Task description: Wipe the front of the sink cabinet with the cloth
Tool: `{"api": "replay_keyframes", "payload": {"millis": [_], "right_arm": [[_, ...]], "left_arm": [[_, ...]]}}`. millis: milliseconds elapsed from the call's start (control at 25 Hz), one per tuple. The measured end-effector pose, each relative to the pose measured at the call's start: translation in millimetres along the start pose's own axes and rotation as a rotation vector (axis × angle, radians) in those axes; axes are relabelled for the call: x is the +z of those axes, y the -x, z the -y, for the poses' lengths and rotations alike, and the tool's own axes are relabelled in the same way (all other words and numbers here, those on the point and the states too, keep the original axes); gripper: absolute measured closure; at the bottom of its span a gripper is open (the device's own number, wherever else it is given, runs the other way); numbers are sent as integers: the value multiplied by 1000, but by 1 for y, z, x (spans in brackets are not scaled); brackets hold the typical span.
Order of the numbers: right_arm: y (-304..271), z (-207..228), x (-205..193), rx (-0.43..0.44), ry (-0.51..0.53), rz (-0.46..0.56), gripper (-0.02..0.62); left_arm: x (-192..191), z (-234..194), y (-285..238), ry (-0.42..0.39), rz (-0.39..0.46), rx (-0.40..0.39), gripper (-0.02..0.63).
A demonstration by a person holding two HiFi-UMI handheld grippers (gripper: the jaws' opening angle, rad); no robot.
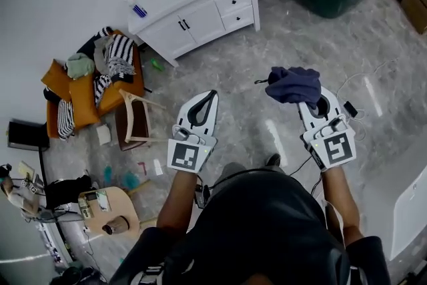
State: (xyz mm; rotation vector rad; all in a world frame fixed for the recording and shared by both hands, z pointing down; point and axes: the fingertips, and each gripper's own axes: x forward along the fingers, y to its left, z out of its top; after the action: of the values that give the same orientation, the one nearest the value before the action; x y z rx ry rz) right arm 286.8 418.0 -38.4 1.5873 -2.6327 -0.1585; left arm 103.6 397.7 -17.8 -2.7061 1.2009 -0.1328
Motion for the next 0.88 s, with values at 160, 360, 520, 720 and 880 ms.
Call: {"api": "replay_keyframes", "payload": {"millis": [160, 360, 520, 720, 880], "right_arm": [[-9, 20, -5, -3, -20, -4, 557], [-18, 29, -27, -25, -11, -27, 557], [-36, 32, -30, -50, -5, -43, 557], [-78, 37, -19, -84, 45, -74, 557], [-116, 29, -10, -97, 69, -84, 557]], "left_arm": [[-2, 0, -21, -4, -28, -14, 602], [-18, -7, -44, 5, -17, -34, 603], [-28, -24, -67, 23, 17, -64, 602], [-25, -67, -95, 23, 91, -83, 602], [-33, -105, -112, 14, 113, -100, 603]]}}
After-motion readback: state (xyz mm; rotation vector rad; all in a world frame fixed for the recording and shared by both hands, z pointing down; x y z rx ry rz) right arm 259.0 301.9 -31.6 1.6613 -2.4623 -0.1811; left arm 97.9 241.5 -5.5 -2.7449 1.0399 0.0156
